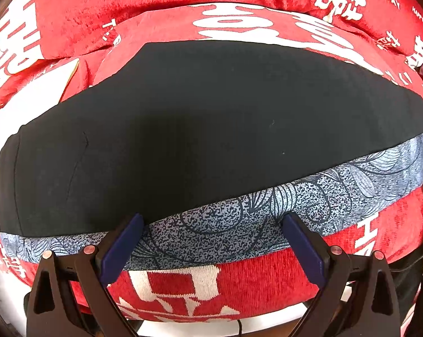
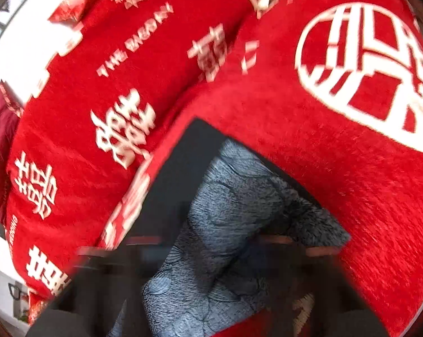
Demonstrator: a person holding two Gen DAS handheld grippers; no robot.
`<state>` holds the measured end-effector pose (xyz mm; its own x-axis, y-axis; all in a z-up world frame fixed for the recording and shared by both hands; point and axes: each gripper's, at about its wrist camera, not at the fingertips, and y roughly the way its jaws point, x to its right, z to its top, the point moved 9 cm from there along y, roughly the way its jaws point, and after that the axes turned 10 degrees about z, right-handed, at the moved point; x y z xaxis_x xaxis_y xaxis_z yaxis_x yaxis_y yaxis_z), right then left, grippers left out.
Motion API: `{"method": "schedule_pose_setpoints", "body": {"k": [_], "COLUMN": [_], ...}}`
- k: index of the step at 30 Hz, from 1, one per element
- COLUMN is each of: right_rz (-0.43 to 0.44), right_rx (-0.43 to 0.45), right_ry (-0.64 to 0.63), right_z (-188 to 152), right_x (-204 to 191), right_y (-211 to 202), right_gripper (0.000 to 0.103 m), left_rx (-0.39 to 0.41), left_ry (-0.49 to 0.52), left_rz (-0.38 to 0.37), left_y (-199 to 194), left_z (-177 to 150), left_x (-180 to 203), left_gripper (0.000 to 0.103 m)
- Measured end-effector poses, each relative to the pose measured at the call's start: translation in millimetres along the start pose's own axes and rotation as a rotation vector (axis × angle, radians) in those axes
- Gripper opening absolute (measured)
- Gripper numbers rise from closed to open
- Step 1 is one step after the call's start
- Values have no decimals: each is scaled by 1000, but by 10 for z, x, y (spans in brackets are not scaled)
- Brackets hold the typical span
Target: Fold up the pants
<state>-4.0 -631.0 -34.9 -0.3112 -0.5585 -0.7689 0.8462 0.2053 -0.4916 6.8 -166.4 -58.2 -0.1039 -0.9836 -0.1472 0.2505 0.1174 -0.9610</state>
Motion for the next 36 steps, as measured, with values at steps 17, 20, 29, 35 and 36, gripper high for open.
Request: {"method": "schedule_pose_setpoints", "body": {"k": [17, 20, 29, 35, 36], "right_rz": [-264, -358, -519, -449, -396], "right_rx": [41, -67, -40, 130, 92], "right_ry": [-327, -255, -295, -363, -437], "right_z": [-51, -198, -14, 150, 58], "right_x": [-706, -133, 183, -162, -382], "right_y": [-674, -365, -436, -975, -882], "right_gripper": [6, 6, 61, 66, 75], "left_rx": [8, -16, -4, 52, 70], "left_ry": [35, 26, 40, 59, 78], "left_rz": [-52, -53, -35, -11, -6], "left_y": [-91, 22, -4, -142, -170], "left_z": [159, 91, 94, 229, 296], "left_x": [73, 68, 126, 271, 365], "left_gripper": [100, 100, 100, 100, 100]}}
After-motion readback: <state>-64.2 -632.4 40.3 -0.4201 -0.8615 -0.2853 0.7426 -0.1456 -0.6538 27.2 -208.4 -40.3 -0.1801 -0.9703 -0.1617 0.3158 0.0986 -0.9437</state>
